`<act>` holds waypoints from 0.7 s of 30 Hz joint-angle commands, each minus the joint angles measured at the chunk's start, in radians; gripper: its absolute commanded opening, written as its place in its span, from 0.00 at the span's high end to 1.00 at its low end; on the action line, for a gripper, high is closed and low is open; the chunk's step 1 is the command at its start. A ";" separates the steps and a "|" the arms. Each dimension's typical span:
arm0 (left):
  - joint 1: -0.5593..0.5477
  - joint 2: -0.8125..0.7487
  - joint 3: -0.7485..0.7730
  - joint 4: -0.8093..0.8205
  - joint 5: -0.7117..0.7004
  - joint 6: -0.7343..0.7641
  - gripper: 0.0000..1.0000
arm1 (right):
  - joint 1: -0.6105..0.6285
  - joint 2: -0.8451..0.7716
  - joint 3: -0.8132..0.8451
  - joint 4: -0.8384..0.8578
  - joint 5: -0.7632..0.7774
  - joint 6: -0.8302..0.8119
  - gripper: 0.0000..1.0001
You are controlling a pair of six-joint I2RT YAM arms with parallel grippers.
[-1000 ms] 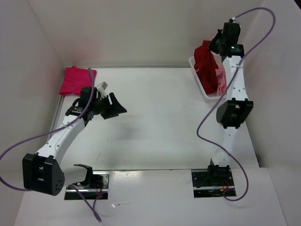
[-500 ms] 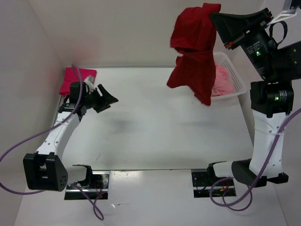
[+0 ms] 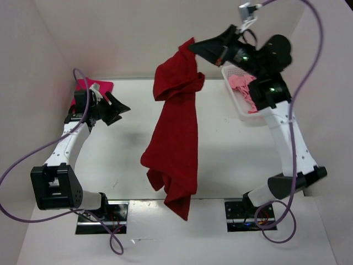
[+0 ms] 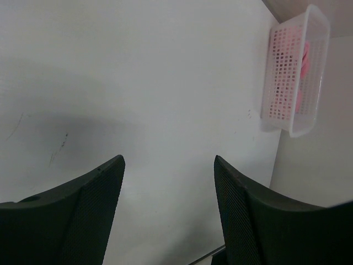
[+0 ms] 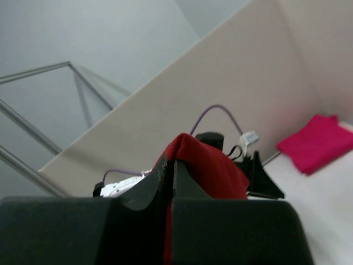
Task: Fold and stack the t-shirts
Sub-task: Move the tshirt to the center of the board
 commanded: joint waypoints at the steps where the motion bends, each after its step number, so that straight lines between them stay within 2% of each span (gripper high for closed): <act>1: -0.001 0.012 0.023 0.032 -0.012 -0.014 0.27 | 0.125 0.069 0.055 0.038 0.021 0.011 1.00; 5: 0.024 0.021 0.061 0.020 -0.032 -0.002 0.27 | 0.213 0.108 0.167 -0.025 0.064 -0.020 1.00; 8: 0.034 0.030 0.082 0.020 -0.041 -0.002 0.27 | 0.213 0.028 0.118 -0.102 0.166 -0.075 1.00; 11: 0.034 0.039 0.105 0.001 -0.054 0.023 0.27 | 0.204 -0.067 -0.086 -0.181 0.304 -0.129 1.00; 12: 0.034 0.039 0.106 0.001 -0.054 0.023 0.27 | 0.190 -0.125 -0.212 -0.182 0.324 -0.140 0.99; 17: 0.034 0.059 0.022 0.026 -0.019 0.014 0.27 | 0.170 -0.247 -0.506 -0.250 0.380 -0.149 0.99; 19: 0.021 0.059 -0.011 0.041 -0.009 0.005 0.27 | 0.170 -0.293 -0.615 -0.302 0.467 -0.175 0.94; 20: -0.084 0.118 -0.022 0.062 -0.046 0.005 0.27 | 0.134 -0.372 -0.798 -0.395 0.587 -0.190 0.76; 21: -0.085 0.134 -0.022 0.063 -0.046 0.005 0.27 | 0.121 -0.373 -0.825 -0.396 0.588 -0.190 0.76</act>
